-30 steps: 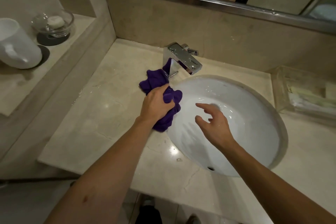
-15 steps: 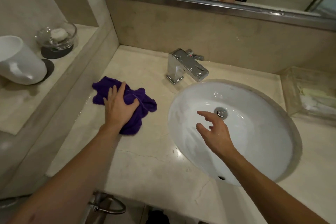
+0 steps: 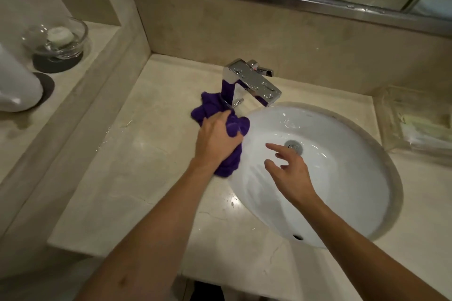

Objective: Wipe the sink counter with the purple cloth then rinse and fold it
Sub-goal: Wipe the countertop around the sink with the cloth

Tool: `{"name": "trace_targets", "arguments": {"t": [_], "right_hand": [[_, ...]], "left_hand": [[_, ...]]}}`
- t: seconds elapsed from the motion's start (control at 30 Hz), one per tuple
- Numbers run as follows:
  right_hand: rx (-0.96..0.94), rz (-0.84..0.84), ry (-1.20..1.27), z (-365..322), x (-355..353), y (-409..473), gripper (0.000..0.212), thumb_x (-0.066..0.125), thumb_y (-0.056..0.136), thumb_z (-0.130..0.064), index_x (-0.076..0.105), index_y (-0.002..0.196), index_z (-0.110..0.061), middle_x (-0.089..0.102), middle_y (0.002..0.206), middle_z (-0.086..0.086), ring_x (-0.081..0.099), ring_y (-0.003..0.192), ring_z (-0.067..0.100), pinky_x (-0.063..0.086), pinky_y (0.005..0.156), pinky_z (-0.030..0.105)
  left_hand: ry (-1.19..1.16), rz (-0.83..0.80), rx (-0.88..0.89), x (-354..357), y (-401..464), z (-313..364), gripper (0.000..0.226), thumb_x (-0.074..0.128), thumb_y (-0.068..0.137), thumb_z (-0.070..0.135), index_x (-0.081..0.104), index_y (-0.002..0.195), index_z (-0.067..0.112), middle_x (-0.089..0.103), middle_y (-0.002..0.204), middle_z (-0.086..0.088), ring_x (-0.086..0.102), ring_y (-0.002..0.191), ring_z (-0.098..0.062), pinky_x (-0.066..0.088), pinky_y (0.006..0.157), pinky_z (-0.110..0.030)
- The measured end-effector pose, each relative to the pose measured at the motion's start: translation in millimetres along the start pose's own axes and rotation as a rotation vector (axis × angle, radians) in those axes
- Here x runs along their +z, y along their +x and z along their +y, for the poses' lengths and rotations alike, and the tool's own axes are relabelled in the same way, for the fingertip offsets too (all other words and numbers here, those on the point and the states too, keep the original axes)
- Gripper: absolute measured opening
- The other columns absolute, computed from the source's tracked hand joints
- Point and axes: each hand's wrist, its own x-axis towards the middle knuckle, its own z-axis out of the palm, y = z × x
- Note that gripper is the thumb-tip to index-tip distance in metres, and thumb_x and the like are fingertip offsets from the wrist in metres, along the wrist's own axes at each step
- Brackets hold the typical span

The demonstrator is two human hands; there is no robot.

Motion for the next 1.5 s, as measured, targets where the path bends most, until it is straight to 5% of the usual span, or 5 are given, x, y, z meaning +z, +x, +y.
{"name": "trace_targets", "arguments": {"t": [0.37,0.73,0.9,1.2,1.5], "right_hand": [[0.243,-0.186,0.493,-52,2,-16,0.015,0.050,0.104,-0.040,0.064,0.104,-0.044,0.063,0.117,-0.020,0.060,0.114,0.009,0.048,0.103,0.039],[0.526,-0.258,1.283,-42,-31,-18,0.075,0.071,0.084,-0.064,0.059,0.142,-0.018,0.052,0.151,0.019,0.052,0.137,0.038,0.034,0.119,0.055],[0.595,-0.069,1.179,-33,-84,-19,0.051,0.060,0.095,-0.051,0.078,0.108,-0.005,0.075,0.100,0.020,0.074,0.082,0.036,0.060,0.077,0.044],[0.199,0.301,0.321,-38,-191,80,0.014,0.081,0.081,-0.034,0.071,0.089,-0.028,0.076,0.092,0.003,0.073,0.082,0.021,0.059,0.084,0.039],[-0.075,0.291,-0.599,39,-183,191,0.049,0.056,0.087,-0.057,0.063,0.124,-0.027,0.066,0.117,0.010,0.060,0.109,0.038,0.047,0.090,0.042]], "left_hand": [[-0.243,-0.106,-0.123,-15,-53,13,0.061,0.077,0.082,0.029,0.058,0.139,0.024,0.068,0.124,0.000,0.063,0.112,-0.020,0.045,0.092,-0.022],[-0.563,-0.411,-0.026,-14,-66,100,0.081,0.085,0.073,0.036,0.048,0.145,0.034,0.058,0.127,0.019,0.058,0.116,-0.003,0.045,0.104,-0.023],[-0.539,-0.418,0.036,-21,-48,111,0.045,0.068,0.082,0.048,0.067,0.124,0.033,0.064,0.132,0.014,0.058,0.122,-0.005,0.048,0.106,-0.030],[0.178,-0.194,0.190,-44,-17,45,0.066,0.040,0.074,0.063,0.069,0.121,0.027,0.067,0.130,0.007,0.060,0.121,-0.022,0.040,0.102,-0.034],[0.331,-0.123,0.124,-28,-6,10,0.067,0.039,0.074,0.062,0.066,0.126,0.029,0.061,0.139,0.000,0.056,0.127,-0.028,0.042,0.105,-0.049]]}}
